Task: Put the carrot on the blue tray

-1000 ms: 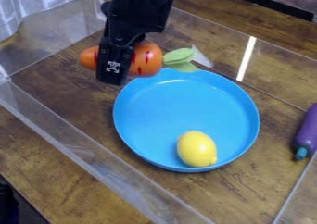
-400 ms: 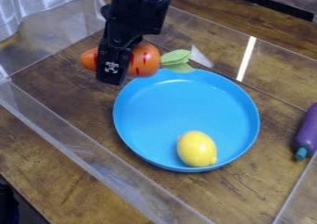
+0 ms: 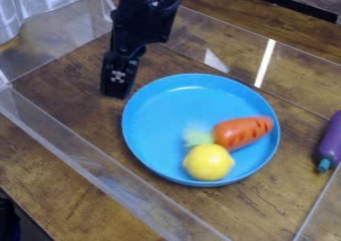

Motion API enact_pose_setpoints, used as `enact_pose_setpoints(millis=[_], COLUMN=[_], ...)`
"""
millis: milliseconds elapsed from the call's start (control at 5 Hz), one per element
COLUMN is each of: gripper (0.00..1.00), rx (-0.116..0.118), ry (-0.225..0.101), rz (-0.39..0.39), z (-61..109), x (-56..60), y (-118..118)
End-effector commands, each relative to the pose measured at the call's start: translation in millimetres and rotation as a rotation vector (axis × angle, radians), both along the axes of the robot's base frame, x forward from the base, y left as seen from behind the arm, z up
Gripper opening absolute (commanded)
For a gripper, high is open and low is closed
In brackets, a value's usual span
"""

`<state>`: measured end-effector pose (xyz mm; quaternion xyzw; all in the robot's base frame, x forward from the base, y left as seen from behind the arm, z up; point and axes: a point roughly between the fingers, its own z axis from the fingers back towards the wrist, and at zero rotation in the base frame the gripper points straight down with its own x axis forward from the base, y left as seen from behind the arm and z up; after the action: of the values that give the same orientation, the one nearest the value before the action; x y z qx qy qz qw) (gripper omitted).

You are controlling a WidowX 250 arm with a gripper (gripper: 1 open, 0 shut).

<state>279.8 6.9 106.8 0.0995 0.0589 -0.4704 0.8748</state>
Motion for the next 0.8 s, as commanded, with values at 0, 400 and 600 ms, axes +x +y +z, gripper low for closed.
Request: enact_pose_setpoints(millis=[0,400,600], gripper=[1.00,1.00,1.00], rx=[0.001,-0.006,-0.014], ry=[-0.060,-0.088,-0.098], rz=[-0.002,-0.046,-0.089], z=[7.6,1.6,-1.4], x=[10.0,12.9,14.0], y=[-3.8,-15.4,-23.2])
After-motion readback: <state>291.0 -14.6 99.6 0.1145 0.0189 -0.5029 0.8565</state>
